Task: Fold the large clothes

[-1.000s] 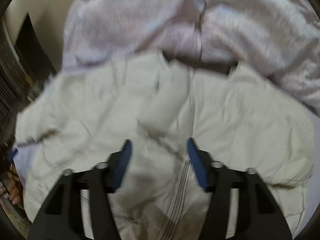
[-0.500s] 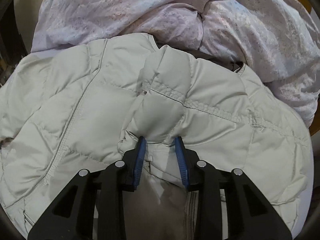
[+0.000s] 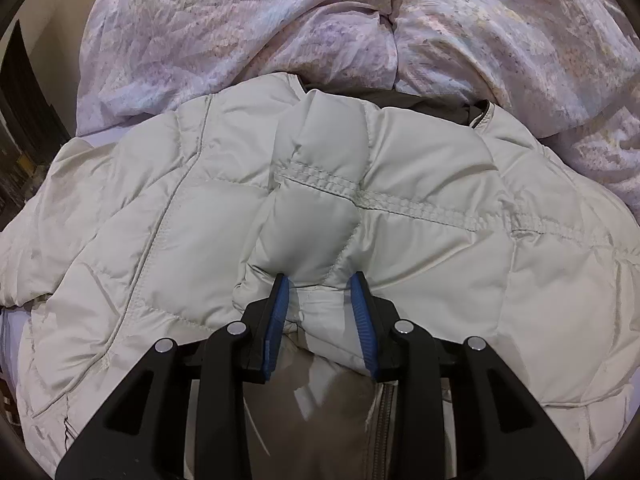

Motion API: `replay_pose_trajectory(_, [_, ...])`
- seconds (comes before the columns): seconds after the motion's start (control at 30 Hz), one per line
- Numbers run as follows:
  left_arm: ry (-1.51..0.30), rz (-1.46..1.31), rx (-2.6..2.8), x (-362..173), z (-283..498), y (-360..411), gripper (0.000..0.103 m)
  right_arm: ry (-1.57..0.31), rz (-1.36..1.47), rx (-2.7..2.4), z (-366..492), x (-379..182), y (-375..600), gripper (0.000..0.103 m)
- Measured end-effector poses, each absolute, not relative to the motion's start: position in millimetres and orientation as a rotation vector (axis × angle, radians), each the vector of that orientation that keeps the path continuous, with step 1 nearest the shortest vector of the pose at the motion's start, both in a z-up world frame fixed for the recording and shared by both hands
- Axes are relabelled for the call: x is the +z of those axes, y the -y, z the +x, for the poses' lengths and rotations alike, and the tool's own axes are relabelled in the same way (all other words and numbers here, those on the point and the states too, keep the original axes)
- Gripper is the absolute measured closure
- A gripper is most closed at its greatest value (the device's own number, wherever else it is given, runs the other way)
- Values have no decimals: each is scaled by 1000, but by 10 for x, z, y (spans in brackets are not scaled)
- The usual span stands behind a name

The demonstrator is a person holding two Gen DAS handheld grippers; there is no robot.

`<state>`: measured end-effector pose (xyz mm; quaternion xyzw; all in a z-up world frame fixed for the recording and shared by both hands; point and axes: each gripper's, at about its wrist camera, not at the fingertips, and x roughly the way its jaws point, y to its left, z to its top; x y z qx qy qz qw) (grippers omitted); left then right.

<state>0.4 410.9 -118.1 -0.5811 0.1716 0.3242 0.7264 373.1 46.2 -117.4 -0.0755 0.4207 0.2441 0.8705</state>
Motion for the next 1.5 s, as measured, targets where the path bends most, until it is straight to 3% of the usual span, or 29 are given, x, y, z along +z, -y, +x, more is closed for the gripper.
replay_pose_trajectory(0.2, [-408, -1139, 716, -850, 147, -4059, 98, -907, -131, 535, 3738, -1146, -399, 66])
replay_pose_trajectory(0.3, [-377, -1025, 650, -394, 281, -3893, 99, -949, -59, 592, 3719, -1089, -257, 51])
replay_pose_trajectory(0.33, [-367, -987, 620, -231, 345, -3809, 99, -959, -22, 624, 3695, -1065, -183, 42])
replay_pose_trajectory(0.53, [-338, -778, 417, 544, 811, -3108, 99, -904, 31, 647, 3478, -915, 233, 37])
replay_pose_trajectory(0.7, [-370, -675, 219, 883, 1305, -2408, 98, -871, 88, 621, 3427, -819, 644, 35])
replay_pose_trajectory(1.0, [-470, -594, -76, 893, 2016, -1323, 98, -845, 179, 515, 3486, -847, 1430, 32])
replay_pose_trajectory(1.3, [-724, -483, -153, 104, 2588, -515, 97, -851, 239, 454, 3548, -934, 1736, 32])
replay_pose_trajectory(1.37, [-794, -456, -159, -100, 2667, -405, 91, -846, 240, 453, 3520, -927, 1728, 32])
replay_pose_trajectory(1.43, [-843, -455, -181, -238, 2670, -349, 77, -836, 238, 464, 3487, -890, 1676, 32])
replay_pose_trajectory(1.5, [-852, -470, -216, -272, 2609, -375, 55, -817, 226, 484, 3448, -835, 1615, 32])
